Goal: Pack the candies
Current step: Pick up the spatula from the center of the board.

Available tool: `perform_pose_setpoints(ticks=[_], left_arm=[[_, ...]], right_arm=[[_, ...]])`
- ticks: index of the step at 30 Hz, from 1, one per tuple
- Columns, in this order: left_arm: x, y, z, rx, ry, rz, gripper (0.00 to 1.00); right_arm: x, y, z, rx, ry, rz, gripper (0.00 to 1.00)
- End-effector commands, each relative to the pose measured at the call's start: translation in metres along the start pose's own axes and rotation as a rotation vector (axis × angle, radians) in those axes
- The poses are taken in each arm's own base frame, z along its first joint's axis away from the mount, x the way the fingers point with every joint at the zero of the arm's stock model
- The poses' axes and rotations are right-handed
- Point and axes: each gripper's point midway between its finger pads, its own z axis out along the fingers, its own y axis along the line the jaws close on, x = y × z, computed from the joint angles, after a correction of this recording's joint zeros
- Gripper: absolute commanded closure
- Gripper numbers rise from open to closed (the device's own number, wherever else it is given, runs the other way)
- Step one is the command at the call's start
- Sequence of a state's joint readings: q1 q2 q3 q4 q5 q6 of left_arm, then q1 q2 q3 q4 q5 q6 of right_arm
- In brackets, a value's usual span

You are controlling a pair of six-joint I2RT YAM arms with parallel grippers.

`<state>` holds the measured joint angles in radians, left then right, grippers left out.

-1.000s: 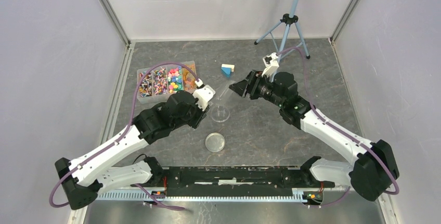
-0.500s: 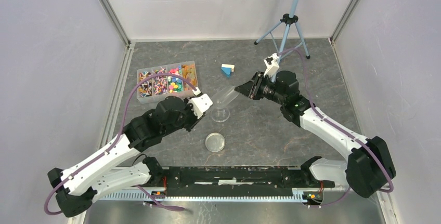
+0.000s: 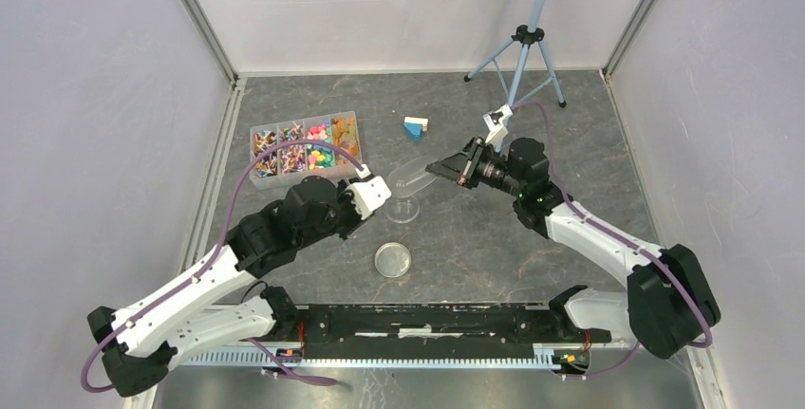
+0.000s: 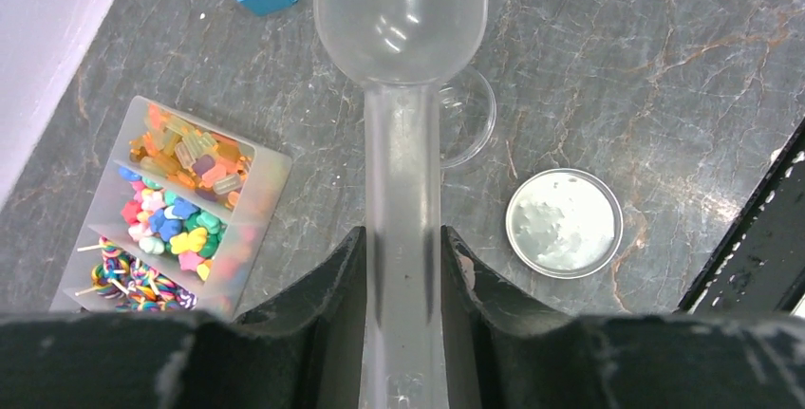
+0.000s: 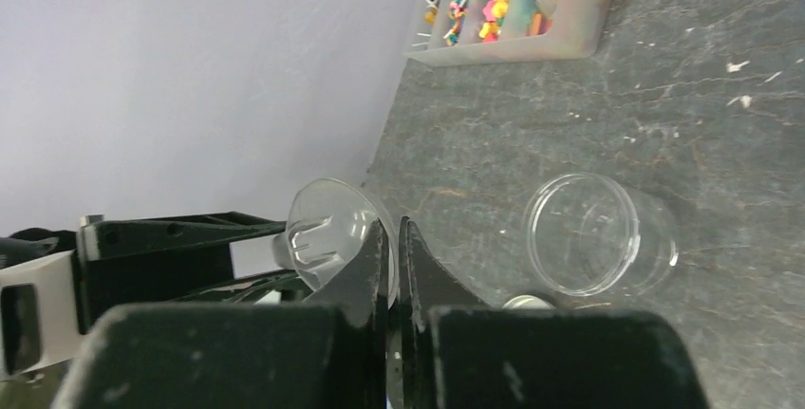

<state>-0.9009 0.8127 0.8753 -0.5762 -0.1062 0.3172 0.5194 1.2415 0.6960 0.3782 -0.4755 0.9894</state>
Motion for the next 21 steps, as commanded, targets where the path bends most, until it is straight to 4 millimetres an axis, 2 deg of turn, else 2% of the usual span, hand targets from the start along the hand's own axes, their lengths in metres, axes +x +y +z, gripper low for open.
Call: perform_pose_setpoints(ticks=[1, 3, 10, 14, 21], left_arm=[[-0.027, 0.015, -0.007, -0.058, -0.101, 0.041, 0.56], [-0.034, 0.014, -0.013, -0.049, -0.141, 0.053, 0.48], [-0.053, 0.016, -0.036, -0.073, -0.335, 0.112, 0.22], [-0.059, 0.021, -0.043, -0.110, -0.393, 0.137, 0.19], [-0.070, 0.017, -0.045, -0.090, -0.446, 0.140, 0.21]], right_arm=[[0.003, 0.034, -0.008, -0.197, 0.002, 0.065, 1.00], [0.002, 0.046, -0.012, -0.257, -0.001, 0.100, 1.00], [0.000, 0.063, -0.027, -0.369, -0.033, 0.231, 1.00], [0.000, 0.067, -0.032, -0.404, -0.036, 0.270, 1.00], [0.002, 0.064, -0.034, -0.411, -0.047, 0.293, 1.00]])
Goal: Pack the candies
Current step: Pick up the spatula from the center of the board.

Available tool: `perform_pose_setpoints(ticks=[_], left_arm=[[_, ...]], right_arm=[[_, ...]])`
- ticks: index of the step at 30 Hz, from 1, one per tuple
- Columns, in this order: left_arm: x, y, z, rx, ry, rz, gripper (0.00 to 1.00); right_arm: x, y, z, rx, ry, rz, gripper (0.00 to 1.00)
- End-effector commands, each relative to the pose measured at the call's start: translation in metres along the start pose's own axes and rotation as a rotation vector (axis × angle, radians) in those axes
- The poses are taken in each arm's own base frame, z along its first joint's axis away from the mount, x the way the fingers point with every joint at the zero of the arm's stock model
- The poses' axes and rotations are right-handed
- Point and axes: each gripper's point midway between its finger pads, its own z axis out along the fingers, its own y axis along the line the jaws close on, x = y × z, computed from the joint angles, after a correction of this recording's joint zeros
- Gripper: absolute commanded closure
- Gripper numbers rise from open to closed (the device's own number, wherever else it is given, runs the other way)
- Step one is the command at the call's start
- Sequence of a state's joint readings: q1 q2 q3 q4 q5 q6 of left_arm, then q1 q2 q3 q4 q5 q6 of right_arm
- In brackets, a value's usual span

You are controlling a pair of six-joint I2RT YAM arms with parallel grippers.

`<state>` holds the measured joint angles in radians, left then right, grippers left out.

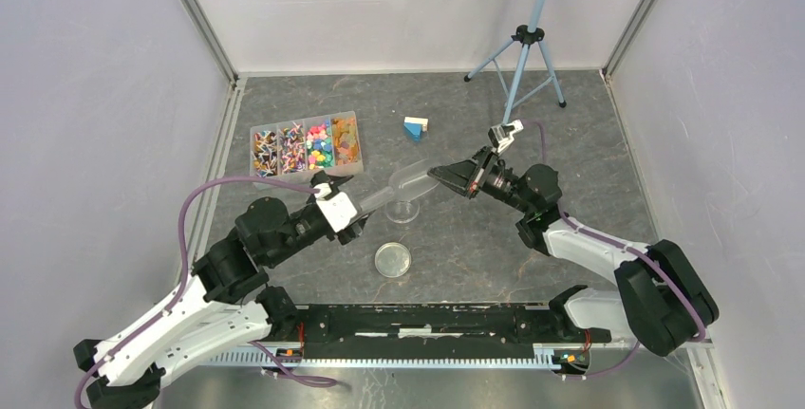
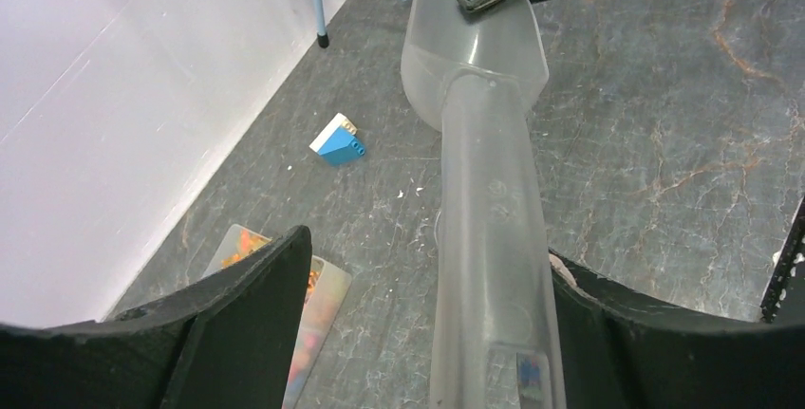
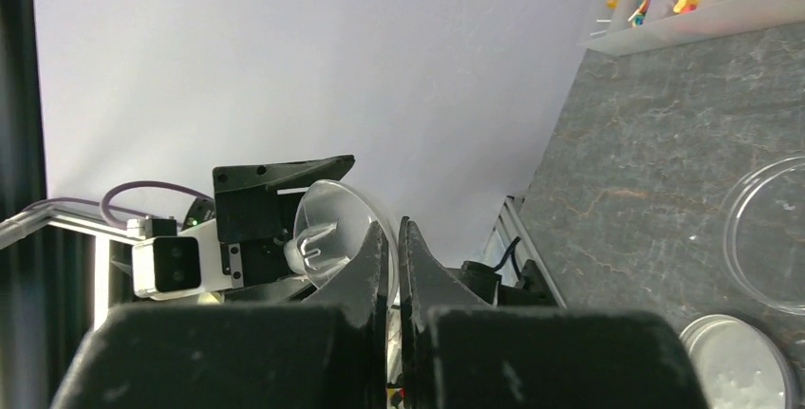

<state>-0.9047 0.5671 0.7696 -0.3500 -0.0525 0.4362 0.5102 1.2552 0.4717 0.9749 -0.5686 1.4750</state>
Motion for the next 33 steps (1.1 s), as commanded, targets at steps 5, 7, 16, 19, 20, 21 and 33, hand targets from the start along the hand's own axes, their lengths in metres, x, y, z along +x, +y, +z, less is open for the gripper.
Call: perform_pose_setpoints(ticks=[5, 7, 16, 19, 20, 21, 33], left_arm=[[-0.026, 0.000, 0.007, 0.022, -0.117, 0.038, 0.23], [-0.028, -0.001, 0.007, 0.028, -0.122, 0.036, 0.24], [-0.036, -0.005, 0.000, 0.051, -0.164, 0.023, 0.20], [-0.034, -0.006, 0.000, 0.053, -0.157, 0.026, 0.21], [-0.034, -0.006, 0.000, 0.056, -0.156, 0.026, 0.22], [-0.033, -0.008, 0.001, 0.062, -0.155, 0.027, 0.23], [-0.038, -0.015, 0.011, 0.111, -0.152, 0.014, 0.59]], right_arm=[[0.004, 0.016, -0.004, -0.081, 0.008, 0.008, 1.00], [0.004, 0.014, -0.004, -0.076, 0.005, 0.010, 1.00], [0.003, 0.002, -0.006, -0.042, -0.012, 0.016, 1.00], [0.003, 0.001, -0.005, -0.040, -0.015, 0.018, 1.00], [0.003, 0.002, -0.005, -0.043, -0.015, 0.016, 1.00], [0.003, 0.002, -0.005, -0.043, -0.016, 0.015, 1.00], [0.002, -0.005, -0.005, -0.014, -0.018, -0.010, 0.97]])
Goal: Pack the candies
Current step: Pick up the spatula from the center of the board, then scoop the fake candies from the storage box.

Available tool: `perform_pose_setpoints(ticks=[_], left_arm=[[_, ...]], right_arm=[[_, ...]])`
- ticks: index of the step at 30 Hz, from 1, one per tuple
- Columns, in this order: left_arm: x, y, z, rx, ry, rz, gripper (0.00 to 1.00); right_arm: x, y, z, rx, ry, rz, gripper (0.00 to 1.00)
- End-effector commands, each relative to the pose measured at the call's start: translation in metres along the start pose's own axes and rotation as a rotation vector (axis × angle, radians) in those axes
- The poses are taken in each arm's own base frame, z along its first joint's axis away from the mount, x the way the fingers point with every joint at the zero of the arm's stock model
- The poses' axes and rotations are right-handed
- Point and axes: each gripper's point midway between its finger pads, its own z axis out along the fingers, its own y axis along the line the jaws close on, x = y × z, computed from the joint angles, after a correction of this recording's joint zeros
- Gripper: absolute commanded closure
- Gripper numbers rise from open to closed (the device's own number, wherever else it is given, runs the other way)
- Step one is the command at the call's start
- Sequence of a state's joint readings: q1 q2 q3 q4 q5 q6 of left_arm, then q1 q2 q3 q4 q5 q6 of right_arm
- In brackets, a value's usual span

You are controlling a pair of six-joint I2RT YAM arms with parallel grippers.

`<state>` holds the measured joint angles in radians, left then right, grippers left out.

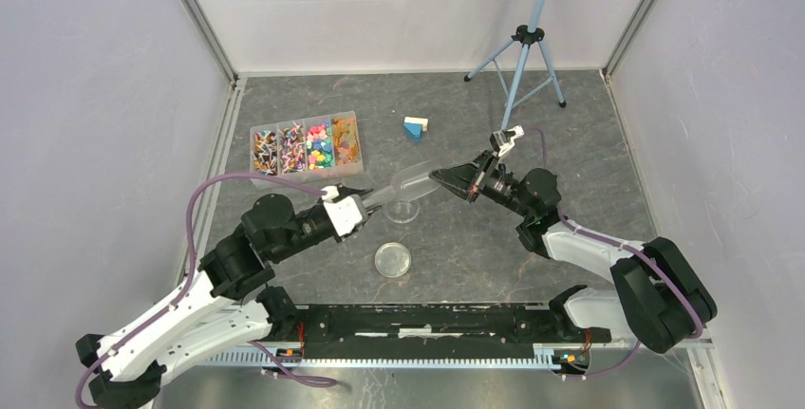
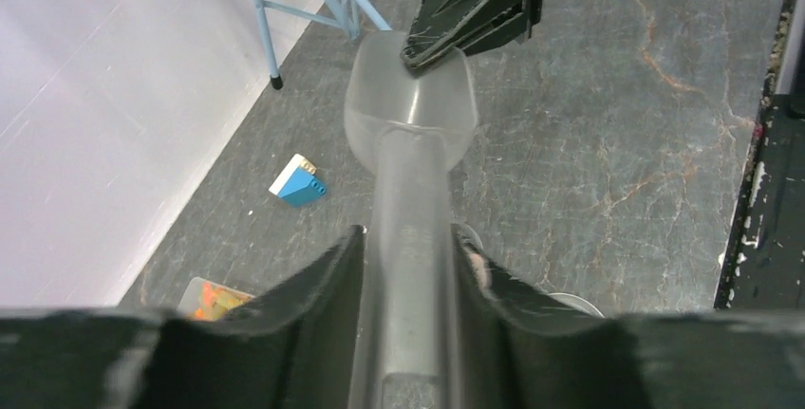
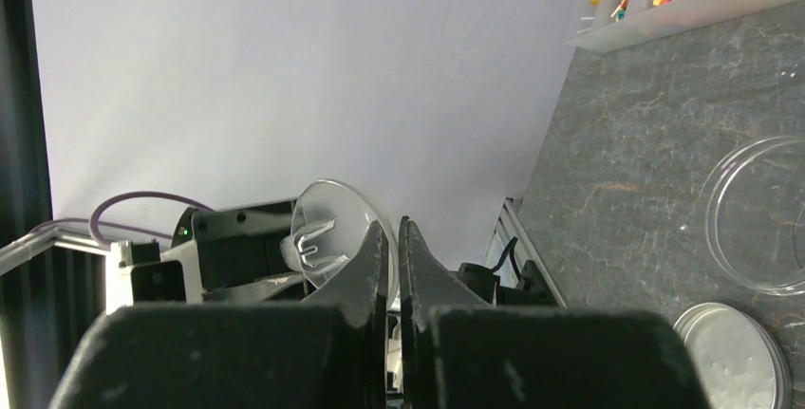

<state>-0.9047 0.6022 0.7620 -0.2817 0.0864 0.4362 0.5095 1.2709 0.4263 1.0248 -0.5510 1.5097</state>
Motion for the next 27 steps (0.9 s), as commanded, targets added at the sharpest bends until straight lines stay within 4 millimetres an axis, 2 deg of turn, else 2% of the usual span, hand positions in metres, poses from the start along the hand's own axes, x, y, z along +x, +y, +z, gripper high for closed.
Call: perform_pose_setpoints(ticks=[1, 3, 5, 7, 10, 11, 12, 16, 20, 27], left_arm=[[-0.022, 0.006, 0.000, -0.008, -0.067, 0.013, 0.69], [-0.020, 0.009, 0.001, -0.021, -0.046, -0.013, 0.82], [-0.017, 0.012, 0.002, -0.036, -0.016, -0.036, 0.90], [-0.010, 0.015, 0.004, -0.054, 0.036, -0.058, 0.96], [0.001, 0.027, 0.004, -0.130, 0.119, -0.112, 0.96], [0.004, 0.034, 0.003, -0.172, 0.141, -0.131, 0.97], [0.009, 0.037, 0.003, -0.200, 0.168, -0.146, 0.97], [0.024, 0.065, -0.006, -0.387, 0.274, -0.210, 0.97], [0.043, 0.091, -0.021, -0.552, 0.361, -0.295, 0.95], [0.083, 0.145, -0.061, -0.788, 0.451, -0.555, 0.94]], right_arm=[[0.000, 0.006, 0.000, -0.020, -0.002, -0.057, 0.94], [-0.002, 0.000, 0.001, 0.015, -0.011, -0.081, 0.85], [-0.006, -0.006, 0.001, 0.054, -0.019, -0.123, 0.73], [-0.012, -0.012, -0.002, 0.099, -0.039, -0.190, 0.52], [-0.030, -0.022, -0.013, 0.200, -0.106, -0.301, 0.21], [-0.035, -0.019, -0.018, 0.218, -0.130, -0.344, 0.07], [-0.041, -0.020, -0.024, 0.247, -0.156, -0.386, 0.02], [-0.055, -0.006, -0.044, 0.293, -0.219, -0.561, 0.02], [-0.058, 0.004, -0.063, 0.334, -0.238, -0.717, 0.02], [-0.061, 0.014, -0.090, 0.423, -0.223, -0.962, 0.02]])
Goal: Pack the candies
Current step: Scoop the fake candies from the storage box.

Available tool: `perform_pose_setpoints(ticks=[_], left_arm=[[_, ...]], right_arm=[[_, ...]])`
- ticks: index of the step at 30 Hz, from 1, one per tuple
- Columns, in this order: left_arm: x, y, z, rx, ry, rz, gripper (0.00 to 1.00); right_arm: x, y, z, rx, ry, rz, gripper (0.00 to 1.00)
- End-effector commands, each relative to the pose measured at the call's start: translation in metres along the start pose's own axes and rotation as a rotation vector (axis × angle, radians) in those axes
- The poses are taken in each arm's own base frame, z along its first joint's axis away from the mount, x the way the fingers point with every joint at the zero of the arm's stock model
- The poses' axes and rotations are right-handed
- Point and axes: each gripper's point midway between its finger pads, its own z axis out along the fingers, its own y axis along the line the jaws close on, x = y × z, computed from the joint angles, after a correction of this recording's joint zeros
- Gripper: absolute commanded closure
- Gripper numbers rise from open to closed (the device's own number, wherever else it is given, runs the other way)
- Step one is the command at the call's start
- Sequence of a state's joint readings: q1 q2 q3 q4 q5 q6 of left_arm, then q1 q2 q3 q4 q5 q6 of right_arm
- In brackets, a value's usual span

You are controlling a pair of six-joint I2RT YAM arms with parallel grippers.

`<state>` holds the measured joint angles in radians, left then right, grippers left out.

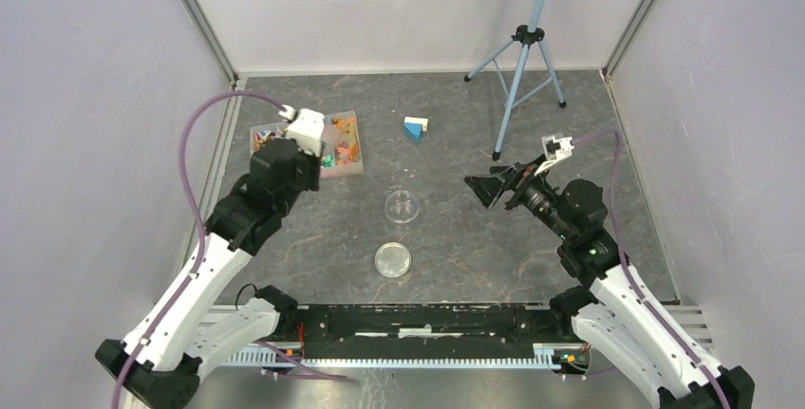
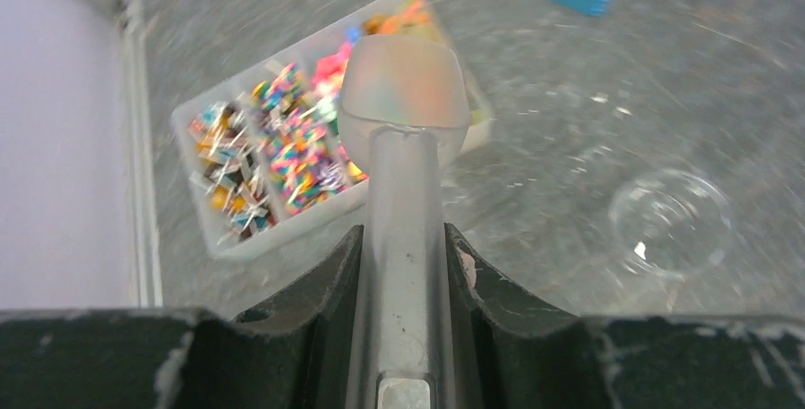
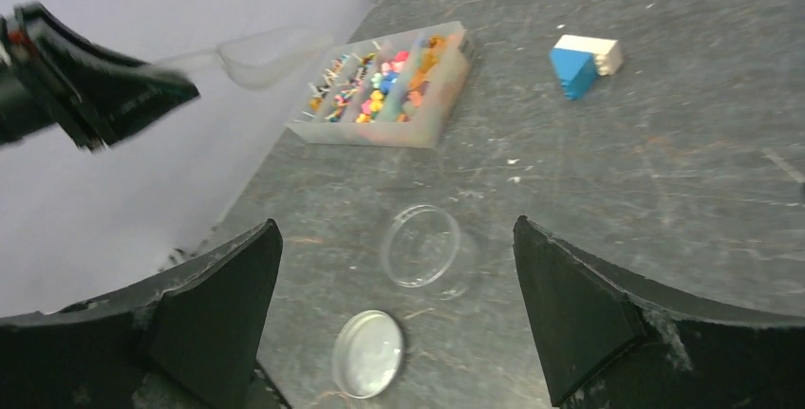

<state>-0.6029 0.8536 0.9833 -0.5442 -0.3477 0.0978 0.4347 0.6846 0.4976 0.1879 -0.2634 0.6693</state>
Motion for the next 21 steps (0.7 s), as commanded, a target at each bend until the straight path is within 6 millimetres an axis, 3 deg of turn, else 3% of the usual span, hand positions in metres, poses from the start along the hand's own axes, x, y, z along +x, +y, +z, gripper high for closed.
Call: perform_pose_setpoints(ticks=[1, 7, 13, 21], left_arm=[[-0.001, 0.050, -0.003, -0.158, 0.039, -0.258, 0.93], [0.022, 0.093, 0.004, -0.305, 0.238, -0.331, 0.93], [0.038, 0.115, 0.012, -0.388, 0.347, -0.315, 0.91], [0.084, 0.154, 0.006, -0.477, 0.535, -0.292, 0.92]], right_arm=[[-0.017, -0.007, -0.015, 0.062, -0.009, -0.237, 0.02], [-0.023, -0.004, -0.029, 0.062, -0.017, -0.346, 0.02], [-0.020, -0.003, -0.032, 0.044, 0.003, -0.408, 0.02], [-0.007, 0.001, -0.031, -0.005, 0.044, -0.391, 0.02]])
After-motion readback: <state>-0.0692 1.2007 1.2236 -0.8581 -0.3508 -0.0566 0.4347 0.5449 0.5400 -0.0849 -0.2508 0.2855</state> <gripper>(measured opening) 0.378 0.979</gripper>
